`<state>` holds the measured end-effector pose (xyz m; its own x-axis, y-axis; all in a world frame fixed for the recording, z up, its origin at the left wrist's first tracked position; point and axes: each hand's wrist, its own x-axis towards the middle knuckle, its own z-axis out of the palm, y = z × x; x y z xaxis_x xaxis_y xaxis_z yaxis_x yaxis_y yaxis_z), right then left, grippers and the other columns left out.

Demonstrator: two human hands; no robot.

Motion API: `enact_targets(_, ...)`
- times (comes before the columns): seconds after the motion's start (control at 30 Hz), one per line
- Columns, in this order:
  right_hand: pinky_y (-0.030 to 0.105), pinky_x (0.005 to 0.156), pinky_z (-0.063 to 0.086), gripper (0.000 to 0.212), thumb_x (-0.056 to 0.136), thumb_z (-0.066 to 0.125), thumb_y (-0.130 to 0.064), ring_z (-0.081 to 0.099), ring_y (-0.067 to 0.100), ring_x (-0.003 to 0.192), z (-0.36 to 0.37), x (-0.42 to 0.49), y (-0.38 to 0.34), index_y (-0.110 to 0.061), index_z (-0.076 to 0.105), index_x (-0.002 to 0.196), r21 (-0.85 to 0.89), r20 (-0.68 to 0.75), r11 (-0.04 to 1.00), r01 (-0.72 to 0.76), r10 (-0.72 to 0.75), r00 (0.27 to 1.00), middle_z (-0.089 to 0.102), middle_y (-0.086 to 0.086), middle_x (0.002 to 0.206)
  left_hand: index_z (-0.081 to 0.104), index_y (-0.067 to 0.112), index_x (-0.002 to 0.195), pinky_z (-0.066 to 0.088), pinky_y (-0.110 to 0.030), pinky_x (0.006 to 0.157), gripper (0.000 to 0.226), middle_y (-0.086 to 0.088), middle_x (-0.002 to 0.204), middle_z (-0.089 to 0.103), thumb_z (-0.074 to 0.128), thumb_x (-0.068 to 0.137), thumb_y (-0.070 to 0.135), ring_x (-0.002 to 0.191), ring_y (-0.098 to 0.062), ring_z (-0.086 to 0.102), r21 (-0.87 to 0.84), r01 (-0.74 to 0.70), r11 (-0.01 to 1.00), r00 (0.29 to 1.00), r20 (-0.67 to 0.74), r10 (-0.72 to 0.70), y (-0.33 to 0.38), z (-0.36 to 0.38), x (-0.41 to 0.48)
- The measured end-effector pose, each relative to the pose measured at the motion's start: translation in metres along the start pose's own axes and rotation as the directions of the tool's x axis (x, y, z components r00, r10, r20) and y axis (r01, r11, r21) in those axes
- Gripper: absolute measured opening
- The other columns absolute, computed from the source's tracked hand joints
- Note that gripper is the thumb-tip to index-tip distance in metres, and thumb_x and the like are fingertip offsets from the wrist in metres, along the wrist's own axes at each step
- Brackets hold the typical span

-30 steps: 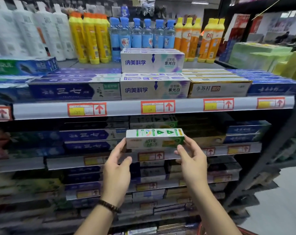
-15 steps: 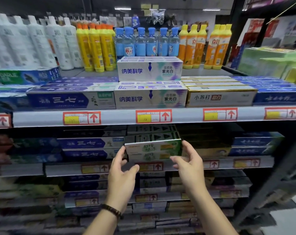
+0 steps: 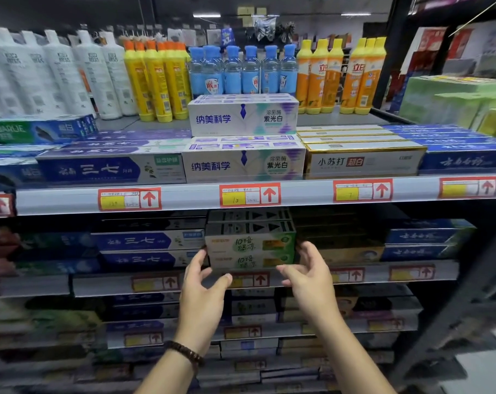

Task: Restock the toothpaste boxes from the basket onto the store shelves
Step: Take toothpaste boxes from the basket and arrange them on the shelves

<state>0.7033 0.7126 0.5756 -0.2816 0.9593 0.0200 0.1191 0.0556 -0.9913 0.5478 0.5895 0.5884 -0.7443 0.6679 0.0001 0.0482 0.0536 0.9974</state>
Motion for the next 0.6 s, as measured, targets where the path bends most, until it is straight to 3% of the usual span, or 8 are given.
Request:
enact_targets(0.07,0.053,0.094,0.061,0.079,0.095,0.076,-0.014,0.075,0.012,0.103,-0.0023,0.0010,0.0013,-0.024,0.036,0.162,-0.014,0.004,1.000,-0.004,0.004,1.000,0.070,-0.036,0.100,0.039,0.040,0.155,0.045,-0.037,0.105,0.071,0.012,0.139,0.053,0.071,0.098,0.014,0.132,-0.008,0.049,0.001,0.003,1.000,1.000,0.017,-0.003,-0.0001,0.0007,0.0000)
enact_targets(0.2,0.053,0.092,0.062,0.073,0.094,0.076,-0.015,0.076,0.013,0.098,-0.0020,0.0048,0.0008,-0.023,0.041,0.158,-0.038,0.010,0.999,0.006,-0.005,1.000,0.068,-0.041,0.100,0.036,0.040,0.158,0.044,-0.037,0.105,0.074,0.006,0.141,0.052,0.072,0.098,0.016,0.131,-0.008,0.047,0.027,0.008,1.000,1.000,0.023,-0.009,-0.0005,0.0025,0.0008)
enact_targets(0.37,0.053,0.092,0.062,0.075,0.094,0.077,-0.015,0.076,0.014,0.097,0.0010,0.0040,0.0012,-0.025,0.040,0.158,-0.019,0.003,1.000,-0.007,0.007,1.000,0.073,-0.031,0.094,0.035,0.040,0.158,0.044,-0.038,0.105,0.075,0.002,0.141,0.053,0.074,0.097,0.019,0.130,-0.009,0.049,0.051,0.019,0.999,1.000,0.017,-0.020,-0.0012,0.0031,0.0023)
enact_targets(0.6,0.055,0.095,0.060,0.078,0.094,0.077,-0.015,0.076,0.015,0.098,0.0038,0.0020,-0.0007,-0.021,0.036,0.160,-0.022,0.019,1.000,0.015,-0.015,1.000,0.067,-0.044,0.098,0.033,0.039,0.159,0.043,-0.035,0.101,0.076,0.002,0.140,0.055,0.073,0.097,0.021,0.127,-0.010,0.050,0.051,0.020,0.999,0.999,0.025,-0.021,-0.0002,0.0038,0.0027)
